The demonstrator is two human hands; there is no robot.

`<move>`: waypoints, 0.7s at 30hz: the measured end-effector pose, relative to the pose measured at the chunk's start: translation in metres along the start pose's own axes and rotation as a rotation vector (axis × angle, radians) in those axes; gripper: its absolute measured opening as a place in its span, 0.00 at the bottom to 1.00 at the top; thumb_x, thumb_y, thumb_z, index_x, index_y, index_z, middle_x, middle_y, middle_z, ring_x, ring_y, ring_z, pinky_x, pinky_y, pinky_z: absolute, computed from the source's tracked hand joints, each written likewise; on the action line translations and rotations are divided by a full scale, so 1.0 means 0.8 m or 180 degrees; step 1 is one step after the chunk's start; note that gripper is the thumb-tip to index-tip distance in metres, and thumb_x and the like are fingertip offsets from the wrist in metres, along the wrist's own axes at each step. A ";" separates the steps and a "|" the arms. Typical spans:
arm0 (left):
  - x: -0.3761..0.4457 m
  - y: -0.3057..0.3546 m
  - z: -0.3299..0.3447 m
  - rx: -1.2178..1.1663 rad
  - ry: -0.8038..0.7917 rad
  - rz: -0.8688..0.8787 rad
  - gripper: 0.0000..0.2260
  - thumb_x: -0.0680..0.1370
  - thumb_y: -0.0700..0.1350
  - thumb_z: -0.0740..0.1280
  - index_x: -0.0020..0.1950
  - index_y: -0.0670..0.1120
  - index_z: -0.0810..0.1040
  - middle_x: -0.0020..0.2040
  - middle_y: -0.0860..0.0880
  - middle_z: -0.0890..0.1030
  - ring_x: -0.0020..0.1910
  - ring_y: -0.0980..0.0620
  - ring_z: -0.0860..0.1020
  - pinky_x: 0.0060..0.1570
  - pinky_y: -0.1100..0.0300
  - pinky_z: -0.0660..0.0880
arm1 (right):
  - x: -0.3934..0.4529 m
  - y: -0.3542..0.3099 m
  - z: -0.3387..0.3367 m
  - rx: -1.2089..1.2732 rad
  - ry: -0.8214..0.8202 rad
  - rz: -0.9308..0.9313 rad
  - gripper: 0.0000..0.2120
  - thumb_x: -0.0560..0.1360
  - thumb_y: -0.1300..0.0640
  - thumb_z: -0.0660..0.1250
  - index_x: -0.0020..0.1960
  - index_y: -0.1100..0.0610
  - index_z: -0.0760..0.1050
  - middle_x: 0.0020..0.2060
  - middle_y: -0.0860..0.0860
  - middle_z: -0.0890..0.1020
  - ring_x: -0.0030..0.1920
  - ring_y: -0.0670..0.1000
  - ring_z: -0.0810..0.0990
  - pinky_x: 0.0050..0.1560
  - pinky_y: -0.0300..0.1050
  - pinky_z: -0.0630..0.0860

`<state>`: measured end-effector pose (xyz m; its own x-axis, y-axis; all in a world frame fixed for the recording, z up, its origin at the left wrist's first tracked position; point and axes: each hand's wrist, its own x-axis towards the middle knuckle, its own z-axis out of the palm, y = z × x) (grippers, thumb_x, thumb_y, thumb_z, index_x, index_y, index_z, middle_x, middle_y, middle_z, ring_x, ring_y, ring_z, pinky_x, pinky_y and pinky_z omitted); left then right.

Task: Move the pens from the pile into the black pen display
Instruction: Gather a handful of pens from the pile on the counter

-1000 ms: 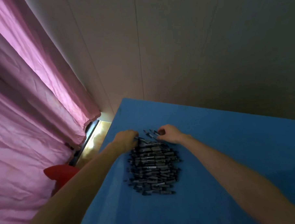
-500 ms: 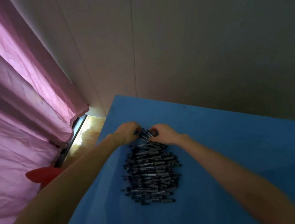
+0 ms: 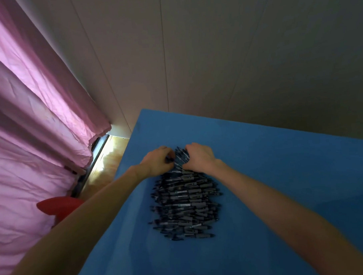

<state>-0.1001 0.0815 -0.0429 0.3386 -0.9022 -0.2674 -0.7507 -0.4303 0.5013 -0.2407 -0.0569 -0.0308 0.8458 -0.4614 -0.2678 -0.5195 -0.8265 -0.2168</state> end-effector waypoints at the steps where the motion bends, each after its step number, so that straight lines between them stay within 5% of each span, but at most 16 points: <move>1: -0.002 0.000 0.000 0.0009 -0.0010 0.0019 0.12 0.76 0.49 0.70 0.59 0.49 0.79 0.56 0.51 0.77 0.49 0.51 0.77 0.53 0.55 0.76 | -0.002 -0.003 0.002 -0.0006 0.0055 0.0099 0.19 0.71 0.43 0.73 0.52 0.55 0.74 0.44 0.49 0.74 0.43 0.52 0.76 0.38 0.45 0.70; 6: -0.011 -0.002 -0.002 0.0065 -0.0085 0.0145 0.16 0.76 0.55 0.73 0.62 0.53 0.80 0.58 0.54 0.76 0.48 0.54 0.78 0.55 0.55 0.76 | -0.008 -0.005 0.014 0.0192 0.0292 0.0500 0.22 0.71 0.43 0.73 0.55 0.57 0.74 0.49 0.52 0.77 0.47 0.55 0.80 0.39 0.46 0.71; 12: -0.012 -0.003 -0.008 0.0240 -0.0133 0.0265 0.15 0.77 0.51 0.73 0.63 0.50 0.80 0.61 0.51 0.78 0.48 0.56 0.75 0.56 0.57 0.74 | -0.015 0.001 0.018 0.0189 0.0498 0.0712 0.20 0.74 0.46 0.71 0.58 0.58 0.73 0.53 0.54 0.76 0.46 0.55 0.80 0.38 0.47 0.70; 21: -0.002 0.000 -0.013 0.0394 -0.0442 0.0396 0.21 0.75 0.52 0.76 0.66 0.51 0.78 0.62 0.52 0.75 0.48 0.55 0.76 0.52 0.57 0.74 | -0.008 0.031 0.012 -0.0435 0.0507 0.0033 0.13 0.78 0.61 0.64 0.62 0.58 0.73 0.57 0.55 0.74 0.50 0.55 0.77 0.39 0.47 0.68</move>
<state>-0.0947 0.0826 -0.0337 0.1641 -0.9314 -0.3250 -0.8486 -0.3013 0.4350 -0.2597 -0.0713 -0.0434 0.8546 -0.5064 -0.1152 -0.5163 -0.8525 -0.0825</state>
